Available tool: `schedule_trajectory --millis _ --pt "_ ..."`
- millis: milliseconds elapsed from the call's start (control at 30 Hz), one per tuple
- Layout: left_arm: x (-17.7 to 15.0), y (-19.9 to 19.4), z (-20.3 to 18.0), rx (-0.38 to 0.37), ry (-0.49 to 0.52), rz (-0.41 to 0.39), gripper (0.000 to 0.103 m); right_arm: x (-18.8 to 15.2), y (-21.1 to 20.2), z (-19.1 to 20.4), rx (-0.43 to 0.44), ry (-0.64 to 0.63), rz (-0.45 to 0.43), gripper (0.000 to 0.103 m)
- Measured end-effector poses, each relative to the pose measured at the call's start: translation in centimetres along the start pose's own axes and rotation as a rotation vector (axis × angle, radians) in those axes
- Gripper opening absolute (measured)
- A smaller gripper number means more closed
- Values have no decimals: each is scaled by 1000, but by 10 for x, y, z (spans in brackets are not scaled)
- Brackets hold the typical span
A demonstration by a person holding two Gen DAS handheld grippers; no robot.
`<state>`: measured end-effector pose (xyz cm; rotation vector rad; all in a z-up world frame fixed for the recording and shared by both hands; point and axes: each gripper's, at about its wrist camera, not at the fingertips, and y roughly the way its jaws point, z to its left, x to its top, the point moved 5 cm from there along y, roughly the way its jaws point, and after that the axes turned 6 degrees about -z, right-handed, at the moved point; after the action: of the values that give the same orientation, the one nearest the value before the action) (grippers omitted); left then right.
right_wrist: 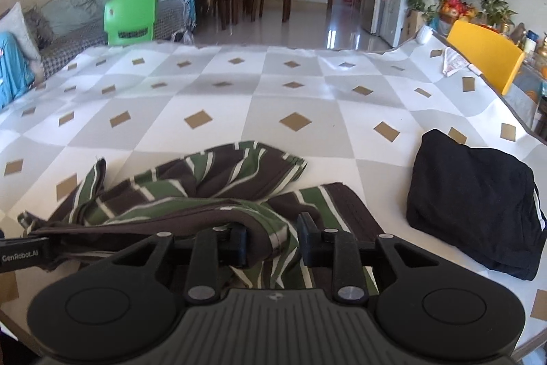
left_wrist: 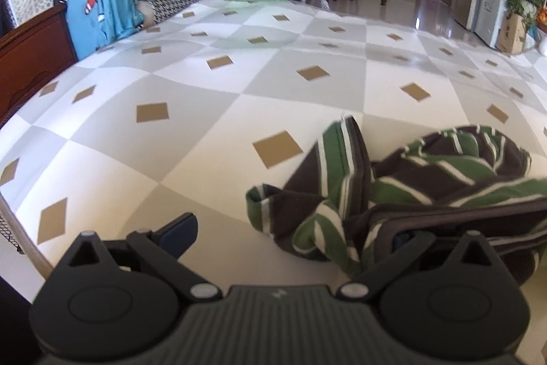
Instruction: Fold clothes
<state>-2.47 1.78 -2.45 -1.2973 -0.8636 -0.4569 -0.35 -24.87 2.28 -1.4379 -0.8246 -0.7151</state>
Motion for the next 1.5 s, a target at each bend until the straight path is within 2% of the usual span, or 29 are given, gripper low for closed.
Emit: schedule_trajectory --millis 200,333,900,1500 --pt "28 -21 6 31 0 -124 103 20 -15 3 -11 22 -102 26" --pt "41 -33 7 38 -20 -175 103 30 -27 7 -25 20 -171 26" --pt "74 -53 22 54 -70 -231 103 55 -49 13 23 54 -231 26" --pt "151 -58 11 43 -68 -323 103 128 -53 16 45 50 -345 26"
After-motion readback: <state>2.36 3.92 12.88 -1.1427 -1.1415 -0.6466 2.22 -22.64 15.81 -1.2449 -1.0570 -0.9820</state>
